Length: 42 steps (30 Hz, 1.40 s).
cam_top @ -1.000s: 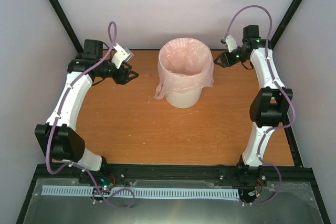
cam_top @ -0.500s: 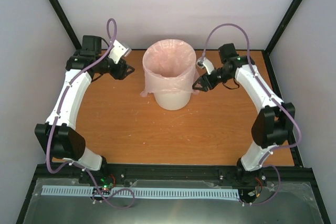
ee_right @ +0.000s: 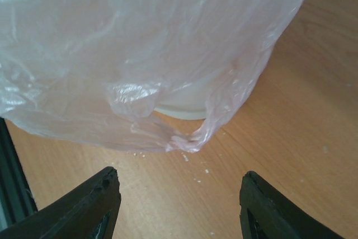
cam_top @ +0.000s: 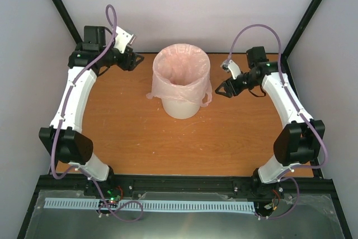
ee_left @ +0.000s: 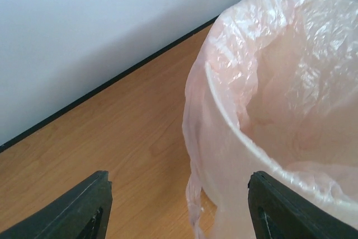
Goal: Put the trash bags into the trash bin
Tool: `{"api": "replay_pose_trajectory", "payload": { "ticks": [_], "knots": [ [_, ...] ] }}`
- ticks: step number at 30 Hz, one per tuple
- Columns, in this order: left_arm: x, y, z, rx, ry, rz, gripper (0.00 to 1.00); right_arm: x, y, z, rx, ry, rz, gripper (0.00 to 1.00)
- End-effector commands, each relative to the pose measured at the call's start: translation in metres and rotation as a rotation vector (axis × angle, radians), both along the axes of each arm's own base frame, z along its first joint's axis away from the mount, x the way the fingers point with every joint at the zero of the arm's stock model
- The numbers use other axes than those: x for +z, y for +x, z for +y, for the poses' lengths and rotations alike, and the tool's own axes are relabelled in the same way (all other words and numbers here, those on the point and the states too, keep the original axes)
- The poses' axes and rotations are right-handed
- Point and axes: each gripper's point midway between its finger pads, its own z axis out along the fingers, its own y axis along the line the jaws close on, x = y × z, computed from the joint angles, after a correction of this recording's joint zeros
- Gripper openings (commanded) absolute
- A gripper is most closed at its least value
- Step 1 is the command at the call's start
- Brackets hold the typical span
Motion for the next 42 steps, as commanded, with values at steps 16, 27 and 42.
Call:
{"api": "replay_pose_trajectory", "payload": {
  "ticks": [16,27,42],
  "knots": [
    [-0.006,0.009,-0.075,-0.152,-0.077,0.082,0.75,-0.053,0.032,0.015,-0.052,0.059,0.180,0.65],
    [-0.009,0.008,-0.074,-0.149,-0.048,0.076,0.74,-0.115,0.035,0.024,-0.043,-0.017,0.298,0.22],
    [0.008,0.010,-0.070,-0.132,-0.039,0.023,0.74,-0.108,0.036,0.016,-0.041,-0.125,0.232,0.38]
  ]
}}
